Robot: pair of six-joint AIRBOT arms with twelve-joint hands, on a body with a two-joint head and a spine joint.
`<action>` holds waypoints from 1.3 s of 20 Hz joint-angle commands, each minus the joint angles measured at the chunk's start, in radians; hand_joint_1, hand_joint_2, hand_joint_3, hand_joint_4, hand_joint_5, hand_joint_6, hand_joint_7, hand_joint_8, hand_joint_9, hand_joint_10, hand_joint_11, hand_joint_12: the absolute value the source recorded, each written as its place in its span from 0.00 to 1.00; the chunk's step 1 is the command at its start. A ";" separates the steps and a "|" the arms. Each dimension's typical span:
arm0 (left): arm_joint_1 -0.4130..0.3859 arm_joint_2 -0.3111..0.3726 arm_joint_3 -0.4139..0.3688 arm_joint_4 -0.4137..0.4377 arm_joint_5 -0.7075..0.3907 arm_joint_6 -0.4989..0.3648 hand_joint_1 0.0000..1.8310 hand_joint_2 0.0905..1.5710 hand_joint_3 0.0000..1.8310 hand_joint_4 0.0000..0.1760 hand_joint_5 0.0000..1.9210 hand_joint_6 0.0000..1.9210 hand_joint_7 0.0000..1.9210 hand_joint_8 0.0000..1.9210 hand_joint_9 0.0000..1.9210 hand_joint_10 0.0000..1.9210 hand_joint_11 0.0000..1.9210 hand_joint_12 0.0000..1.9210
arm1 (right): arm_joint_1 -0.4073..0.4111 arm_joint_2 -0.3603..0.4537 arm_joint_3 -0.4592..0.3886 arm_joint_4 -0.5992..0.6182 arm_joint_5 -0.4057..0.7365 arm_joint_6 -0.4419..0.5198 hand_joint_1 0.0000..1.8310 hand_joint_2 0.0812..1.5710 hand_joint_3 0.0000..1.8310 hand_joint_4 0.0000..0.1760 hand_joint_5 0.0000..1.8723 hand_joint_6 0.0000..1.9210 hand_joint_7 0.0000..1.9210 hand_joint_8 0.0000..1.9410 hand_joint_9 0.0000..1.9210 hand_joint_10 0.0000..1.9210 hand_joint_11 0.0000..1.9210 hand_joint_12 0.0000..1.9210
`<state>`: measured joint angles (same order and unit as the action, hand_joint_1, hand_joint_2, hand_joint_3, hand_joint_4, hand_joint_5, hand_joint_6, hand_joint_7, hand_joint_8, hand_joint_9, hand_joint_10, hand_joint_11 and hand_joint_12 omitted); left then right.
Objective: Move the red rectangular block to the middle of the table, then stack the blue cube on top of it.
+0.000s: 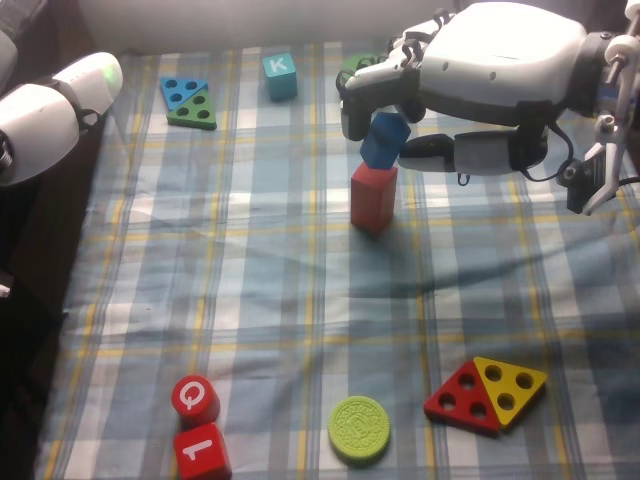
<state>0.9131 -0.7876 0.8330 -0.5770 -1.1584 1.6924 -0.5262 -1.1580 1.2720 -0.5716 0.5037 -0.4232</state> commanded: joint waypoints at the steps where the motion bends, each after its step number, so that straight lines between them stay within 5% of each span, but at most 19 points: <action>1: -0.009 -0.001 0.004 0.031 -0.121 -0.009 0.30 0.94 0.00 0.55 0.00 0.00 0.00 0.00 0.00 0.00 0.00 0.00 | 0.017 -0.004 0.002 0.025 0.101 0.005 0.60 0.83 0.00 0.09 0.34 0.81 0.33 0.78 0.29 0.75 0.19 0.93; 4: -0.009 -0.001 0.004 0.031 -0.121 -0.009 0.30 0.94 0.00 0.59 0.00 0.00 0.00 0.00 0.00 0.00 0.00 0.00 | 0.017 -0.004 0.002 0.020 0.101 0.010 0.60 0.83 0.00 0.07 0.35 0.80 0.32 0.78 0.26 0.73 0.14 0.90; 5: -0.009 -0.001 0.004 0.031 -0.121 -0.010 0.30 0.94 0.00 0.59 0.00 0.00 0.00 0.00 0.00 0.00 0.00 0.00 | 0.017 -0.004 0.002 0.017 0.101 0.014 0.69 0.81 0.00 0.00 0.35 0.78 0.35 0.73 0.28 0.85 0.13 0.90; 7: -0.009 -0.002 0.004 0.031 -0.121 -0.010 0.31 0.94 0.00 0.59 0.00 0.00 0.00 0.00 0.00 0.00 0.00 0.00 | 0.016 -0.004 0.002 0.006 0.101 0.025 0.71 0.82 0.00 0.00 0.36 0.78 0.35 0.73 0.26 0.90 0.09 0.92; 8: -0.009 -0.002 0.004 0.031 -0.121 -0.010 0.31 0.94 0.00 0.58 0.00 0.00 0.00 0.00 0.00 0.00 0.00 0.00 | 0.016 -0.005 0.002 0.006 0.101 0.025 0.64 0.80 0.00 0.00 0.35 0.74 0.39 0.73 0.33 0.79 0.23 0.92; 9: -0.009 -0.002 0.004 0.030 -0.121 -0.010 0.31 0.94 0.00 0.59 0.00 0.00 0.00 0.00 0.00 0.00 0.00 0.00 | 0.016 -0.006 0.002 0.004 0.101 0.028 0.63 0.80 0.00 0.00 0.37 0.72 0.39 0.75 0.33 0.78 0.23 0.96; 14: -0.009 -0.003 0.004 0.030 -0.121 -0.010 0.33 0.94 0.00 0.58 0.00 0.00 0.00 0.00 0.00 0.00 0.00 0.00 | 0.017 -0.006 0.002 -0.004 0.107 0.042 0.60 0.83 0.00 0.04 0.36 0.78 0.31 0.81 0.22 0.78 0.09 0.98; 15: -0.009 -0.003 0.004 0.030 -0.121 -0.010 0.33 0.94 0.00 0.55 0.00 0.00 0.00 0.00 0.00 0.00 0.00 0.00 | 0.016 -0.006 0.002 -0.006 0.112 0.046 0.61 0.81 0.00 0.05 0.35 0.77 0.37 0.74 0.32 0.72 0.24 0.89; 17: -0.009 -0.003 0.004 0.029 -0.121 -0.010 0.32 0.93 0.00 0.53 0.00 0.00 0.00 0.00 0.00 0.00 0.00 0.00 | 0.016 -0.007 0.002 -0.009 0.112 0.048 0.60 0.83 0.00 0.01 0.35 0.76 0.31 0.83 0.26 0.82 0.18 0.99; 19: -0.009 -0.004 0.004 0.029 -0.121 -0.010 0.34 0.93 0.00 0.55 0.00 0.00 0.00 0.00 0.00 0.00 0.00 0.00 | 0.016 -0.008 0.002 -0.011 0.112 0.048 0.70 0.81 0.00 0.00 0.37 0.70 0.33 0.77 0.32 0.87 0.24 0.95; 20: -0.009 -0.004 0.004 0.029 -0.121 -0.010 0.34 0.93 0.00 0.53 0.00 0.00 0.00 0.00 0.00 0.00 0.00 0.00 | 0.016 -0.009 0.003 -0.011 0.112 0.048 0.64 0.80 0.00 0.00 0.40 0.68 0.33 0.81 0.27 0.83 0.18 0.99; 22: -0.009 -0.004 0.004 0.029 -0.121 -0.010 0.34 0.93 0.00 0.52 0.00 0.00 0.00 0.00 0.00 0.00 0.00 0.00 | 0.016 -0.012 0.003 -0.011 0.112 0.048 0.65 0.78 0.00 0.00 0.42 0.58 0.38 0.82 0.29 0.86 0.21 1.00; 24: -0.009 -0.004 0.004 0.029 -0.121 -0.010 0.34 0.93 0.00 0.44 0.00 0.00 0.00 0.00 0.00 0.00 0.00 0.00 | 0.016 -0.016 0.006 -0.011 0.112 0.050 0.64 0.78 0.00 0.00 0.44 0.61 0.36 0.80 0.27 0.82 0.18 1.00; 26: -0.009 -0.004 0.004 0.029 -0.121 -0.010 0.34 0.93 0.00 0.46 0.00 0.00 0.00 0.00 0.00 0.00 0.00 0.00 | 0.016 -0.016 0.007 -0.011 0.112 0.051 0.66 0.78 0.00 0.00 0.41 0.57 0.39 0.83 0.33 0.93 0.27 1.00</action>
<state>0.9131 -0.7898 0.8333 -0.5797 -1.1599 1.6920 -0.5262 -1.1728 1.2762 -0.6144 0.5121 -0.3767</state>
